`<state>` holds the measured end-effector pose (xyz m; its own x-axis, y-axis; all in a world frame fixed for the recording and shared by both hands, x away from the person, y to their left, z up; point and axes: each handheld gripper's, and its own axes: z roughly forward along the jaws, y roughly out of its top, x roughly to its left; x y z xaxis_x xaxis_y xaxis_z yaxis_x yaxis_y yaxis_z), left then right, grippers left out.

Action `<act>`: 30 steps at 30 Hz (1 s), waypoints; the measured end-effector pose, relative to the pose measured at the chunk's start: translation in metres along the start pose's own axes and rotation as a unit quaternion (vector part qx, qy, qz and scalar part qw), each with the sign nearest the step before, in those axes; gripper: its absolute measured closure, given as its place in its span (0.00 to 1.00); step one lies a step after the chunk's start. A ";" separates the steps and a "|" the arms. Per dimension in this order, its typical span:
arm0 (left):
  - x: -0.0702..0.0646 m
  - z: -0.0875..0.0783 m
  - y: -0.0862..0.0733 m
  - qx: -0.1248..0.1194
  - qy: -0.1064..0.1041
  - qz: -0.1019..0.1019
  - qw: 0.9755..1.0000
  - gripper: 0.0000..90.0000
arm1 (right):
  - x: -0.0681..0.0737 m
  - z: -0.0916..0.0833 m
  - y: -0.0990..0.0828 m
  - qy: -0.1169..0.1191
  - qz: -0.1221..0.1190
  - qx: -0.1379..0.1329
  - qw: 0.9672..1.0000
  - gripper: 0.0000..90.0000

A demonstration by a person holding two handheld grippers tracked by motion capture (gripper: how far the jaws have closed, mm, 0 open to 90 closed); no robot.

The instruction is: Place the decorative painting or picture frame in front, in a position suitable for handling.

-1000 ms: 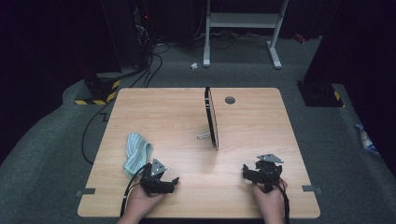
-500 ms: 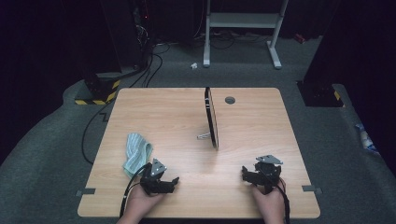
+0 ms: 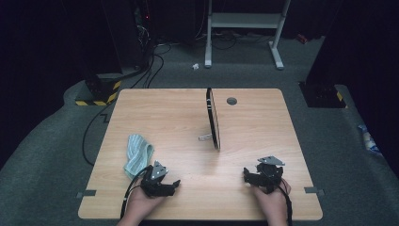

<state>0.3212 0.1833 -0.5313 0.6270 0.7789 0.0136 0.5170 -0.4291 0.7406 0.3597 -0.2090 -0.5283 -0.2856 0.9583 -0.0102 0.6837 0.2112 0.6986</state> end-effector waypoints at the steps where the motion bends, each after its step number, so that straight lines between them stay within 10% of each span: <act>1: -0.001 0.000 0.001 0.004 0.001 0.008 1.000 0.21 | 0.000 0.000 0.000 0.001 -0.003 0.000 1.000 0.09; 15: -0.003 -0.006 0.002 -0.003 0.003 0.019 1.000 0.11 | -0.006 -0.003 -0.002 0.010 -0.009 -0.003 1.000 0.12; 22: -0.003 -0.023 0.010 -0.025 0.001 0.027 0.999 0.12 | -0.001 -0.014 -0.002 0.025 -0.021 -0.052 0.998 0.16; 30: 0.048 -0.073 0.008 -0.081 0.067 -0.040 0.994 0.17 | 0.005 -0.018 -0.002 0.039 -0.023 -0.064 0.997 0.21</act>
<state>0.3125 0.2507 -0.4760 0.4982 0.8665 0.0318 0.4555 -0.2928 0.8407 0.3452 -0.2078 -0.5170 -0.3692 0.9293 0.0075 0.5791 0.2237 0.7839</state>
